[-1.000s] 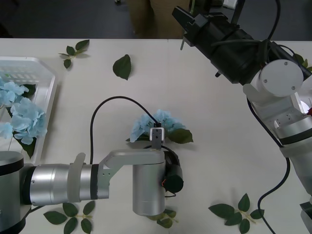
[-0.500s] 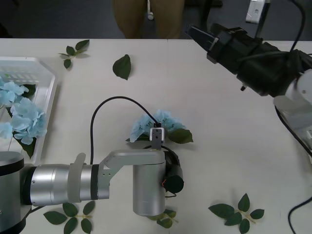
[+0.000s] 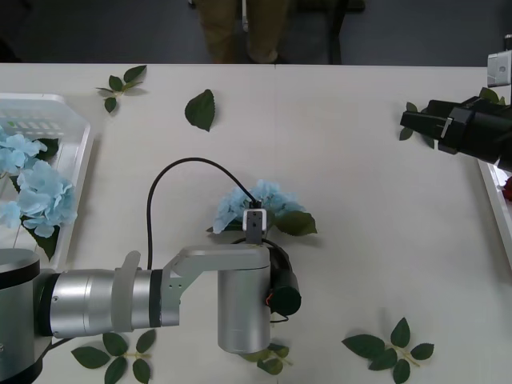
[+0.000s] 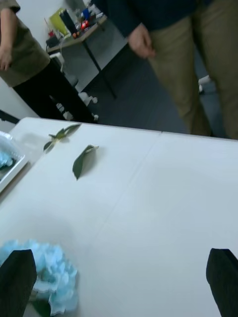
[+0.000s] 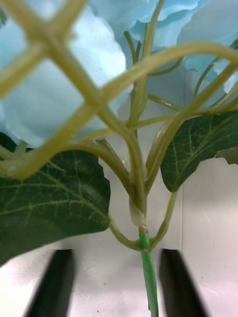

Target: Place the red flowers into the right box and the blue flowers into the left box. If a person shows an open palm, hand one flower to the person first, then continue sorting.

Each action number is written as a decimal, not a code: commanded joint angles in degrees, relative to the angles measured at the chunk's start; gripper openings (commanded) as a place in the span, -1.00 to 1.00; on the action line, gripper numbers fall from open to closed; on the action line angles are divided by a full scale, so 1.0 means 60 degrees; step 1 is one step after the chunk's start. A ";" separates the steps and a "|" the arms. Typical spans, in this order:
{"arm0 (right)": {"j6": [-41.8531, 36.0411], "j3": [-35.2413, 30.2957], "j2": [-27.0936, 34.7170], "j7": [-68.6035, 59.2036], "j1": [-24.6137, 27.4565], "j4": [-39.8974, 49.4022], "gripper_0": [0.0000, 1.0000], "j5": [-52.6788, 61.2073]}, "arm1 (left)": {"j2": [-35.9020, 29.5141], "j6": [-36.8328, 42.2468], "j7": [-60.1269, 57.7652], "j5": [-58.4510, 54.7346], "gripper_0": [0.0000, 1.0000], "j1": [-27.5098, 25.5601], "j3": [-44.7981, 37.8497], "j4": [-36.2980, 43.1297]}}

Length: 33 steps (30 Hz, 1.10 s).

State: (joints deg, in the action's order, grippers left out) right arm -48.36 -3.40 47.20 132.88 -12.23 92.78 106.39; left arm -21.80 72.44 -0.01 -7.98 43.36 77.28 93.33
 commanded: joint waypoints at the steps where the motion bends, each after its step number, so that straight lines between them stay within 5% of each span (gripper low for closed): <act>1: -0.1652 -0.0385 0.0264 -0.0891 -0.0569 -0.0639 1.00 0.0140 | 0.0132 0.0012 0.0075 0.0026 -0.99 -0.0341 0.0158 -0.0115; 5: -0.3439 -0.0502 0.0073 -0.0291 -0.1023 -0.1064 1.00 0.0272 | 0.0073 0.0173 0.0134 0.0187 -1.00 -0.0341 0.0143 -0.0115; 10: -0.4113 -0.0312 0.0015 0.1482 -0.1214 -0.1064 1.00 0.1400 | -0.0469 0.1433 0.0148 0.0173 -1.00 -0.0034 0.0026 0.0500; 20: -0.2941 0.1358 0.0820 0.3687 -0.1126 -0.0478 1.00 0.3202 | -0.4292 0.2341 0.2009 -0.4281 -1.00 0.1358 -0.2362 0.3034; 33: -0.1638 0.3233 0.1172 0.3687 -0.1668 -0.0156 1.00 0.3509 | -0.7925 0.2400 0.6389 -0.8822 -1.00 0.2061 -0.4823 0.2595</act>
State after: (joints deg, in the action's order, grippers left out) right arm -60.43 13.55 52.18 155.22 -19.29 89.30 126.91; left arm -65.21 86.63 29.17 -58.16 53.49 52.12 110.33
